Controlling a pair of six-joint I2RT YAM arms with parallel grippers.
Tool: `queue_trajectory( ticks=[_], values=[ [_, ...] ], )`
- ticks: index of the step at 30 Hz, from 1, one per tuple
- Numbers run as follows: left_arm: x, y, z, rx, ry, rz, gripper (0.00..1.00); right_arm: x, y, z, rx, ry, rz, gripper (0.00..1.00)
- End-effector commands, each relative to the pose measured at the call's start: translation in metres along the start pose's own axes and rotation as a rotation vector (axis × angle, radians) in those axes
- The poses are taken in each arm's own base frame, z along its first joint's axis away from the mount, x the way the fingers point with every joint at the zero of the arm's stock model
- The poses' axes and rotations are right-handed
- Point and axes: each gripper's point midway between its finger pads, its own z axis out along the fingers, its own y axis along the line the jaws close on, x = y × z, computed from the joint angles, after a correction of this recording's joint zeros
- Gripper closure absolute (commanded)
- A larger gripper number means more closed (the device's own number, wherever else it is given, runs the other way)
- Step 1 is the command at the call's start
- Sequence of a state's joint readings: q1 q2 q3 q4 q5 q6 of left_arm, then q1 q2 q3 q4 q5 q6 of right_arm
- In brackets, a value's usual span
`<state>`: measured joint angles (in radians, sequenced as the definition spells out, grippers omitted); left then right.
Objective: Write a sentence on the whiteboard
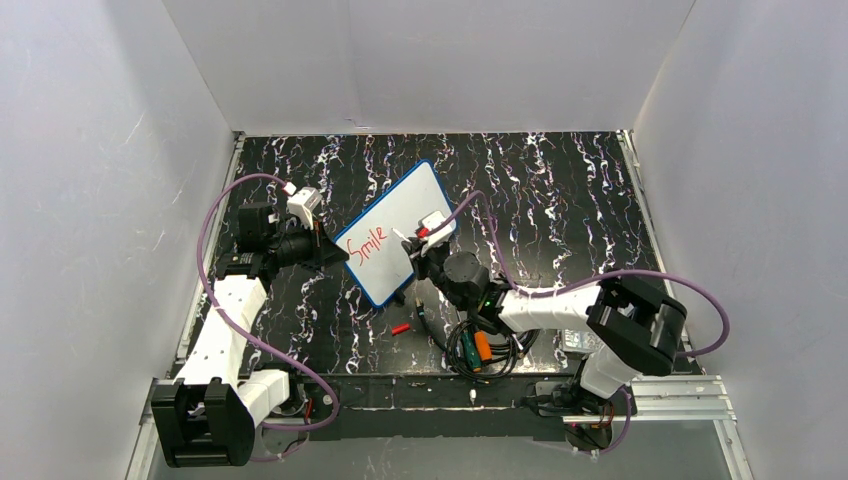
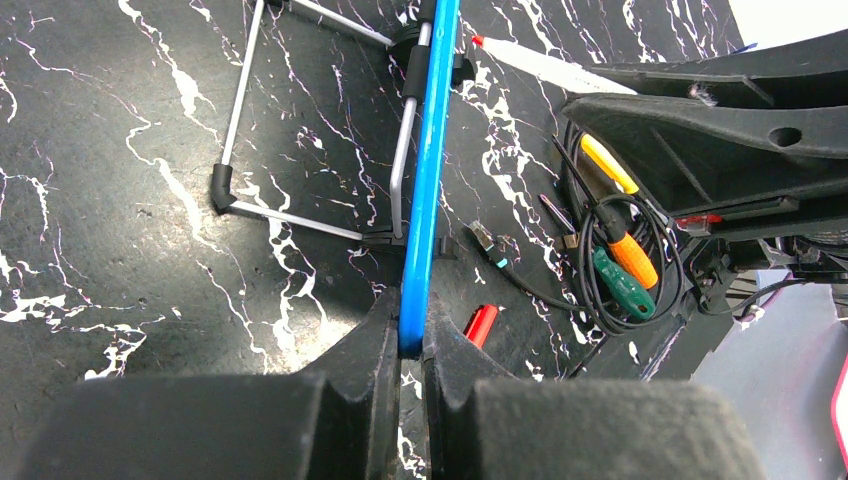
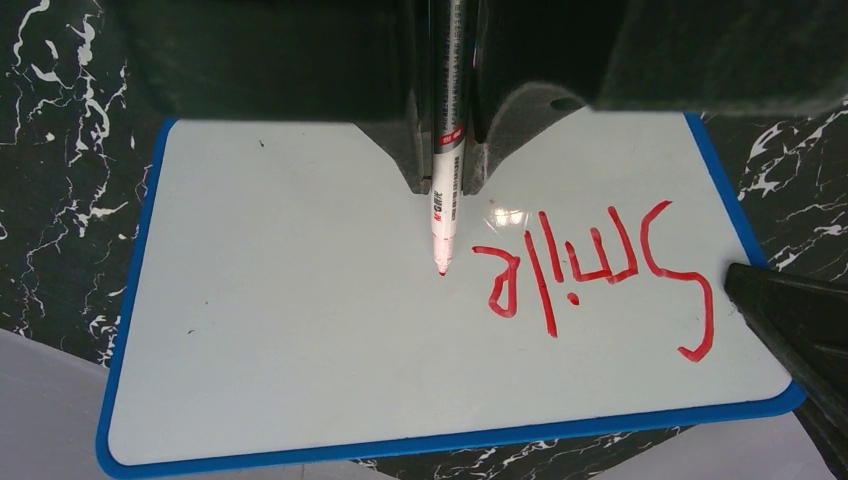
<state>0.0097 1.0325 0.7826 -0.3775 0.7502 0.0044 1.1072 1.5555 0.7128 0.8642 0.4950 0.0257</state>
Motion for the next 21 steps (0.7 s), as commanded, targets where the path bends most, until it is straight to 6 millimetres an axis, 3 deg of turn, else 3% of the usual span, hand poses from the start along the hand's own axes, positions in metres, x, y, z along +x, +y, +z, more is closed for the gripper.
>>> queue_trajectory(
  ticks=[1, 21],
  values=[
    [0.014, 0.002, 0.0, -0.017, 0.063, -0.005, 1.0, -0.024, 0.004, 0.012, -0.002, -0.064, 0.022, 0.99],
    [0.014, 0.002, -0.001, -0.018, 0.062, -0.004, 1.0, 0.0, 0.0, 0.013, 0.014, 0.007, 0.02, 0.99]
  ],
)
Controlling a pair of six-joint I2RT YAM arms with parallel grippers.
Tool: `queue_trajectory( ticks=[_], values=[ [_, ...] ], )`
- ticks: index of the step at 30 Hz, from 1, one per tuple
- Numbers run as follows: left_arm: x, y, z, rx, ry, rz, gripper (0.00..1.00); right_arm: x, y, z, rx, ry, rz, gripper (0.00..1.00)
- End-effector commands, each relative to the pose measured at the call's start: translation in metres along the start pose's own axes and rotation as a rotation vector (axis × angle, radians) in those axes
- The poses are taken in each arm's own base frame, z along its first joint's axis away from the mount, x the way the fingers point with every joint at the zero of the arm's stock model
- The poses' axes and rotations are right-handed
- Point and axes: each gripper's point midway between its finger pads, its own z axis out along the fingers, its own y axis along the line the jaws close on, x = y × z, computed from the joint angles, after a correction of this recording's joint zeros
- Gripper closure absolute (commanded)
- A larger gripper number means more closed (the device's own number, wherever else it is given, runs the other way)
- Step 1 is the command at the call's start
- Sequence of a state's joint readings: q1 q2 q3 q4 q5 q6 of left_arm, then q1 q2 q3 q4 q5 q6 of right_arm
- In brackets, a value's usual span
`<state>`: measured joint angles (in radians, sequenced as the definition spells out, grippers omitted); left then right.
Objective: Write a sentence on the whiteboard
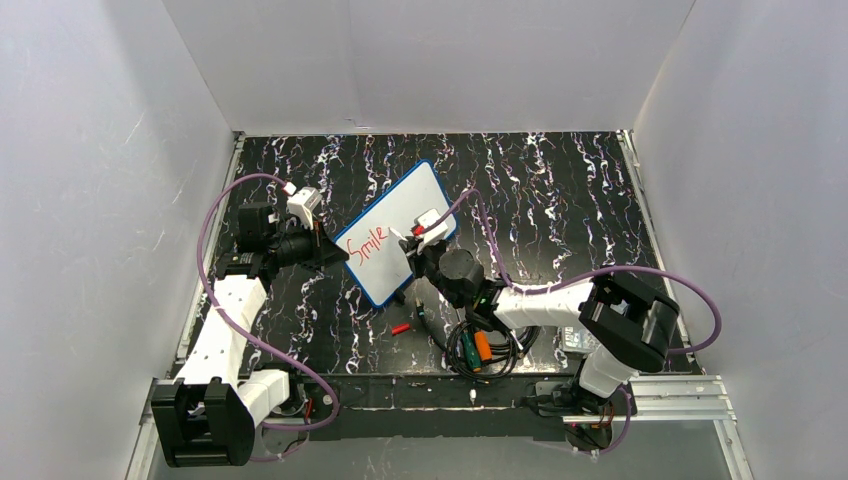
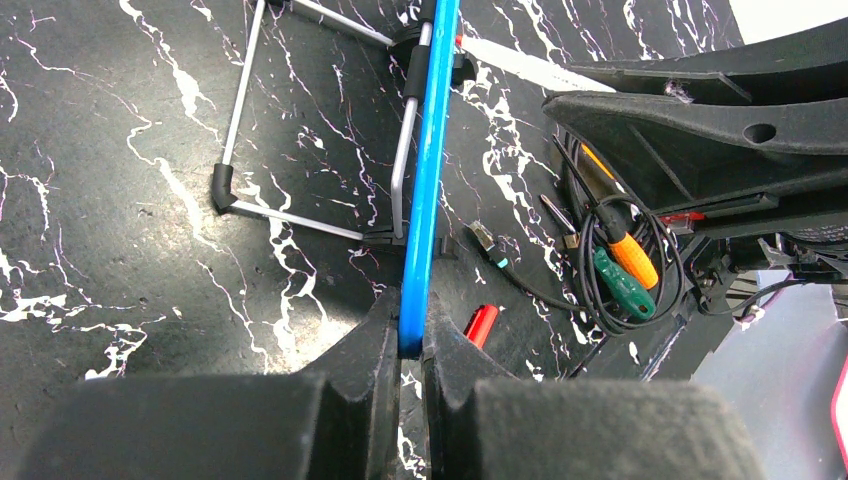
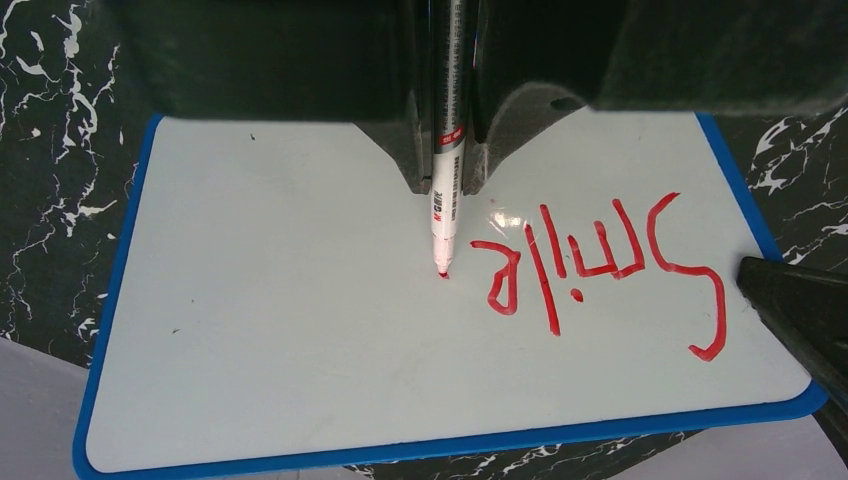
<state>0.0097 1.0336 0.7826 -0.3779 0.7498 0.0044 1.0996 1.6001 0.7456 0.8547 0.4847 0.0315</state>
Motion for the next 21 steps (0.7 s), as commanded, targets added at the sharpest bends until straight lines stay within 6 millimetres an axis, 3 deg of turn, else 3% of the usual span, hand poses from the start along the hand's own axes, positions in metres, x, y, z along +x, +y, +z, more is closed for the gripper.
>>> queue_trajectory(
  ticks=[1, 11, 21],
  values=[
    [0.014, 0.002, -0.001, -0.02, 0.061, -0.003, 1.0, -0.007, -0.002, 0.003, 0.017, -0.012, 0.025, 0.99],
    [0.014, 0.002, -0.001, -0.021, 0.062, -0.005, 1.0, -0.011, -0.002, -0.005, -0.002, -0.019, 0.037, 0.99],
    [0.015, 0.002, -0.001, -0.018, 0.062, -0.006, 1.0, -0.047, -0.009, -0.021, -0.004, -0.114, 0.071, 0.99]
  ],
)
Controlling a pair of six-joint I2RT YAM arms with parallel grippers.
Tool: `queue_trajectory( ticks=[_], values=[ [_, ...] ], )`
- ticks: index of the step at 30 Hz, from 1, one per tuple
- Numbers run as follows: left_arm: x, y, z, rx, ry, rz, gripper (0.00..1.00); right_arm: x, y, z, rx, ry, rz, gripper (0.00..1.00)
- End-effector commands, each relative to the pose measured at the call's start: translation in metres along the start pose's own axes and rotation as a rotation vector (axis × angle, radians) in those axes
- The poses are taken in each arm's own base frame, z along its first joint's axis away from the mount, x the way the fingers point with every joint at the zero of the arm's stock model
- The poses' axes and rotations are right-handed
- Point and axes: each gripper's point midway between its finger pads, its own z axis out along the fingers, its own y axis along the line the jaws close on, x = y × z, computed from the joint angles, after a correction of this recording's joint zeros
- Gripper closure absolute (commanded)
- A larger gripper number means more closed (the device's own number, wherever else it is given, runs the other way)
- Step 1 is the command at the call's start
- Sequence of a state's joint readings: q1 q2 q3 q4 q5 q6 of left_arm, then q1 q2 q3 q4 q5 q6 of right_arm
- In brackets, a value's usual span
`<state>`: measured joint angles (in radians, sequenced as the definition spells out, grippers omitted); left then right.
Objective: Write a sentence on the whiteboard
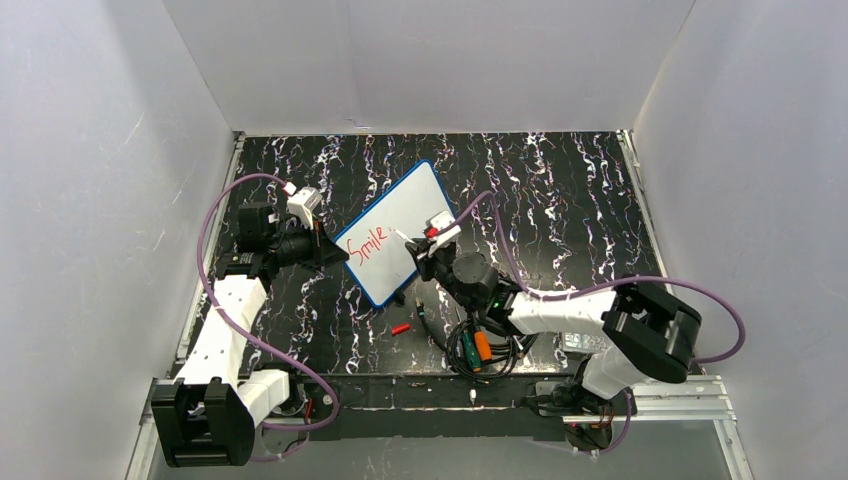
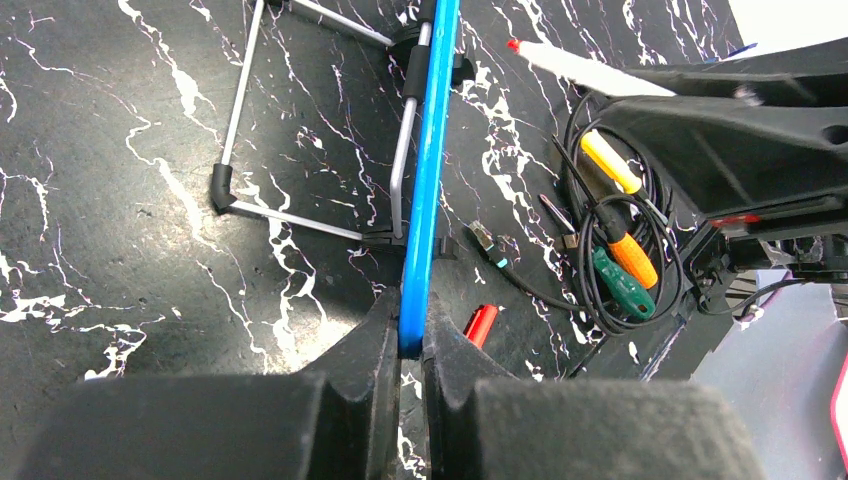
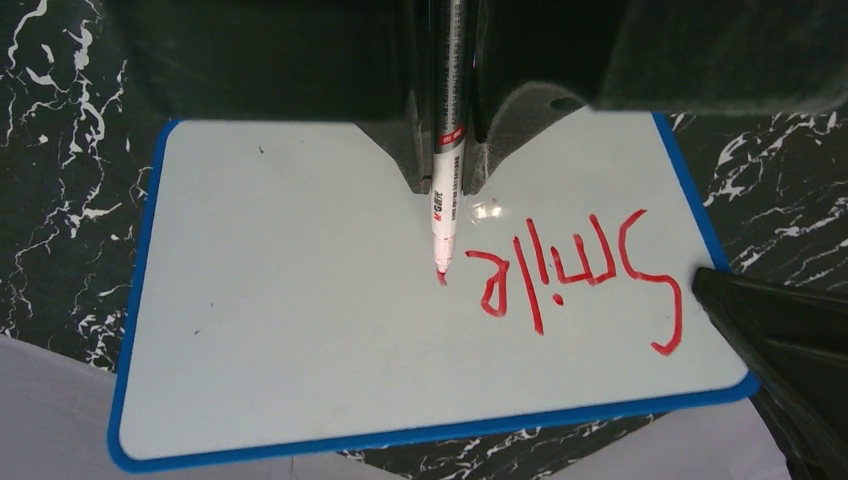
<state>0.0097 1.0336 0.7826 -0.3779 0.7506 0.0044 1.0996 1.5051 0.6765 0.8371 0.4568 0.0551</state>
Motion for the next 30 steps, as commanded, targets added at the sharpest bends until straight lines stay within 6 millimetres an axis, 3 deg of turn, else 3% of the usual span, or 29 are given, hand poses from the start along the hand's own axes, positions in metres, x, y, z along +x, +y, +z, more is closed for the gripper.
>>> queue_trajectory(
  ticks=[1, 15, 30],
  values=[
    [0.015, 0.002, -0.001, -0.018, 0.063, -0.007, 1.0, -0.043, -0.007, 0.0, 0.03, -0.113, 0.037, 0.99],
    [0.015, 0.002, 0.0, -0.018, 0.065, -0.009, 1.0, -0.047, -0.014, 0.03, 0.024, -0.125, 0.007, 0.99],
    [0.015, 0.002, 0.0, -0.014, 0.068, -0.012, 1.0, -0.036, -0.004, 0.041, -0.021, -0.097, -0.017, 0.99]
  ],
)
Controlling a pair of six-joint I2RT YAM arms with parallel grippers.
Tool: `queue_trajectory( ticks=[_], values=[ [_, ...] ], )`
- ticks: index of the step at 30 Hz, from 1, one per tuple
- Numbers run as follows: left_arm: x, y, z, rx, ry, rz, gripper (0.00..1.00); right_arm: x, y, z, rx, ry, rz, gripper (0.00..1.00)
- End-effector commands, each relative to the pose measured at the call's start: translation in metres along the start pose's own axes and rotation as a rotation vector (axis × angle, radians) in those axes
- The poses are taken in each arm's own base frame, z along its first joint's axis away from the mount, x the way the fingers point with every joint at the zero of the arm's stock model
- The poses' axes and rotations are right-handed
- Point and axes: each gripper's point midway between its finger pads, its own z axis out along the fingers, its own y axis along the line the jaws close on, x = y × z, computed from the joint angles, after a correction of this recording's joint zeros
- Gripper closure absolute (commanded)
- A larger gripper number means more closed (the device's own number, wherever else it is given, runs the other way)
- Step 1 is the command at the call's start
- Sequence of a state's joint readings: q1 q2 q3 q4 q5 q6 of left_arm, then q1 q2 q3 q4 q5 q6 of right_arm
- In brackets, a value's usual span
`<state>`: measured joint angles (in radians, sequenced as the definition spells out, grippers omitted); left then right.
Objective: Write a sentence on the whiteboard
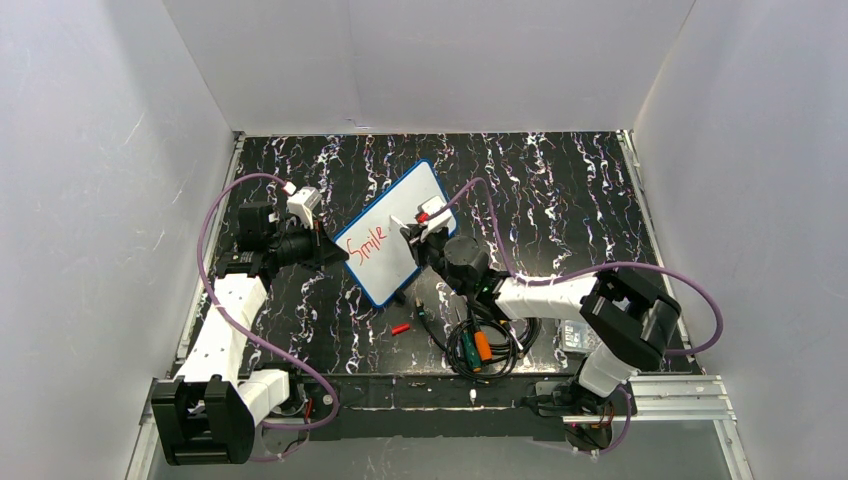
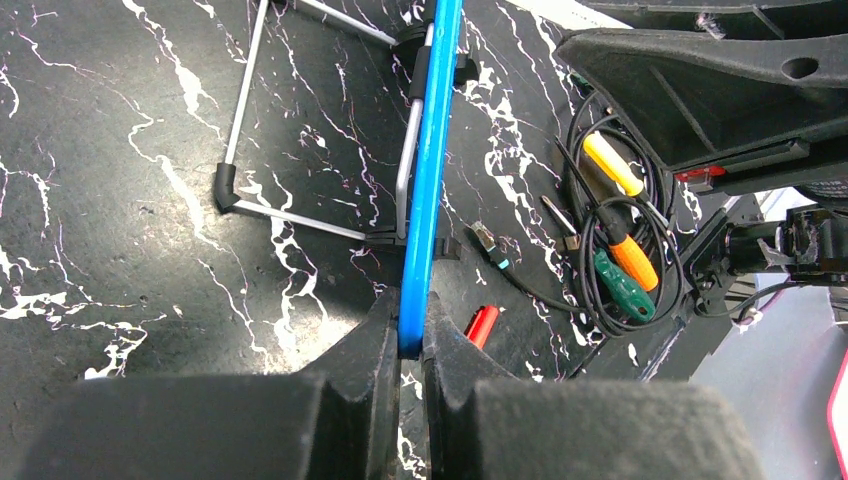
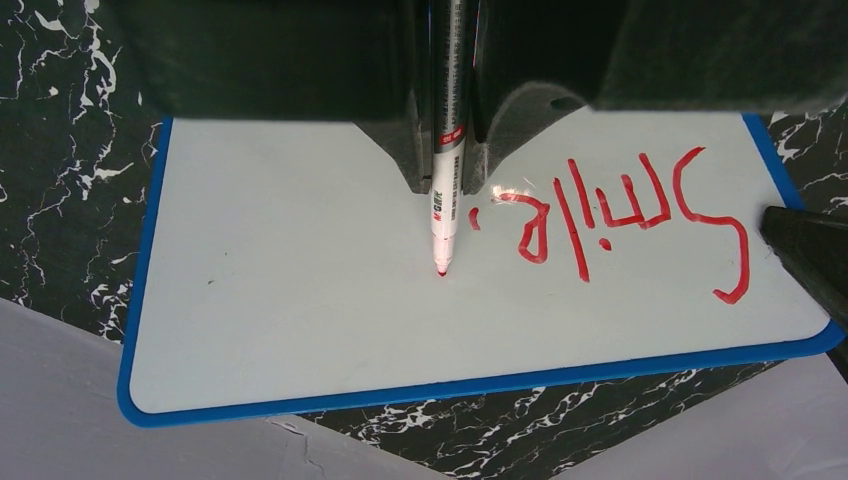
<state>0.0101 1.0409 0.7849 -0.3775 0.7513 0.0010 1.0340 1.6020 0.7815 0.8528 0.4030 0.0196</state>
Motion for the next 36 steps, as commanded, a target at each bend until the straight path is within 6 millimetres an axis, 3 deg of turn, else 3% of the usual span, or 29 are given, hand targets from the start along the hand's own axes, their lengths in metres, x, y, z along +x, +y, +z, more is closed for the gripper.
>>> queue_trajectory(
  ticks=[1, 11, 24, 36],
  values=[
    [0.015, 0.002, 0.0, -0.016, 0.064, -0.005, 1.0, -0.025, 0.007, 0.008, -0.035, -0.073, 0.009, 0.99],
    [0.015, 0.002, 0.0, -0.013, 0.065, -0.006, 1.0, -0.003, 0.01, -0.004, -0.06, -0.025, 0.032, 0.99],
    [0.015, 0.002, 0.0, -0.013, 0.068, -0.008, 1.0, 0.01, -0.004, -0.006, 0.015, 0.012, 0.019, 0.99],
    [0.015, 0.002, 0.0, -0.015, 0.066, -0.007, 1.0, 0.019, -0.003, -0.014, 0.0, 0.038, 0.023, 0.99]
  ],
)
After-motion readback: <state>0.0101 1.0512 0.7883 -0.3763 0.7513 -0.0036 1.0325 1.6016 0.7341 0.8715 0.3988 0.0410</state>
